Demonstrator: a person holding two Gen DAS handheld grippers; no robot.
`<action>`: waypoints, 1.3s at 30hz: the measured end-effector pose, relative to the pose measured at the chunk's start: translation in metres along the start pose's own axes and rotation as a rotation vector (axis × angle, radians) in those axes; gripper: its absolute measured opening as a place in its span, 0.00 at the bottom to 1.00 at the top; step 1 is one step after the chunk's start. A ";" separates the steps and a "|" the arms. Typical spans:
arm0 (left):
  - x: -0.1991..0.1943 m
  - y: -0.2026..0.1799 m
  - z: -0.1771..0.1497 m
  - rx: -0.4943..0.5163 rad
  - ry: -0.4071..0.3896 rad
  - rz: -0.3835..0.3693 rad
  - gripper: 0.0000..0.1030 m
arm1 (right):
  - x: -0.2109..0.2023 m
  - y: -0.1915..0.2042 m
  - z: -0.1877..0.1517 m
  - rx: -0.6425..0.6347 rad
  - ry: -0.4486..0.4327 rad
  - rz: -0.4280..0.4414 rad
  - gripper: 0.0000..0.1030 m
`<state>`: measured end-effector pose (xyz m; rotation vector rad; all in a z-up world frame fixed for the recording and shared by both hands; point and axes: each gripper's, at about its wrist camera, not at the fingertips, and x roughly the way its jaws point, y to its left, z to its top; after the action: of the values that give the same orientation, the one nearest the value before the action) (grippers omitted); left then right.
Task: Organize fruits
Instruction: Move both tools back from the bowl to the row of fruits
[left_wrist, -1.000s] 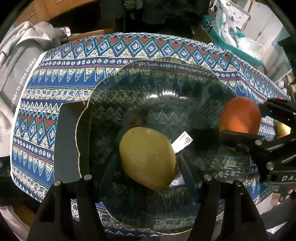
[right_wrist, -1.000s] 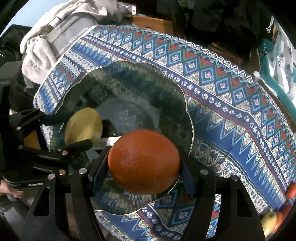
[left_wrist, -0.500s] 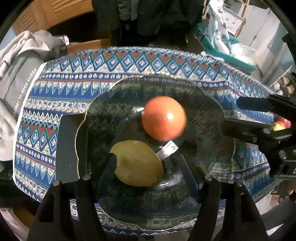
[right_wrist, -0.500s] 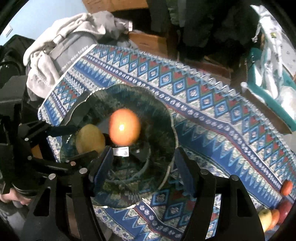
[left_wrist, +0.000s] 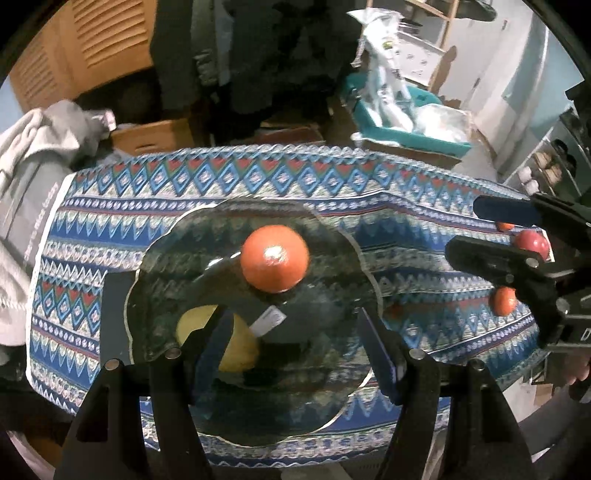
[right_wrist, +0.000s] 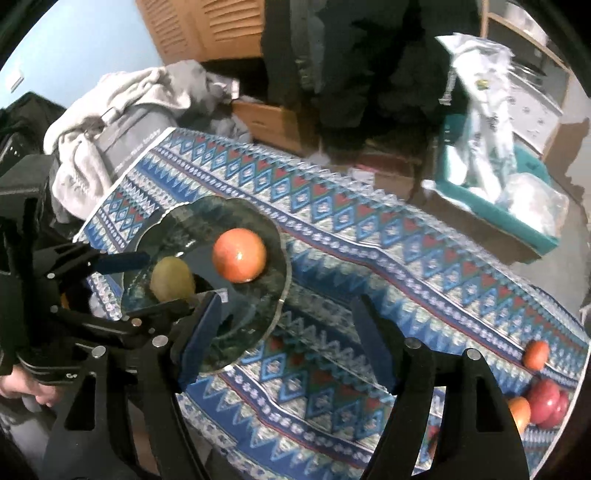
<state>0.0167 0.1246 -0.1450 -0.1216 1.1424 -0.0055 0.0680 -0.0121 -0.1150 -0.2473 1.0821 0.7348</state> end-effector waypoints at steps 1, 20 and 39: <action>-0.001 -0.004 0.001 0.005 -0.002 -0.001 0.69 | -0.005 -0.005 -0.002 0.010 -0.004 -0.007 0.72; -0.011 -0.102 0.022 0.152 -0.041 -0.085 0.69 | -0.078 -0.093 -0.055 0.145 -0.082 -0.142 0.72; 0.013 -0.222 0.023 0.331 -0.005 -0.176 0.71 | -0.128 -0.197 -0.141 0.350 -0.101 -0.261 0.72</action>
<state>0.0556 -0.0944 -0.1253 0.0727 1.1080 -0.3490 0.0623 -0.2856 -0.1014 -0.0489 1.0391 0.3135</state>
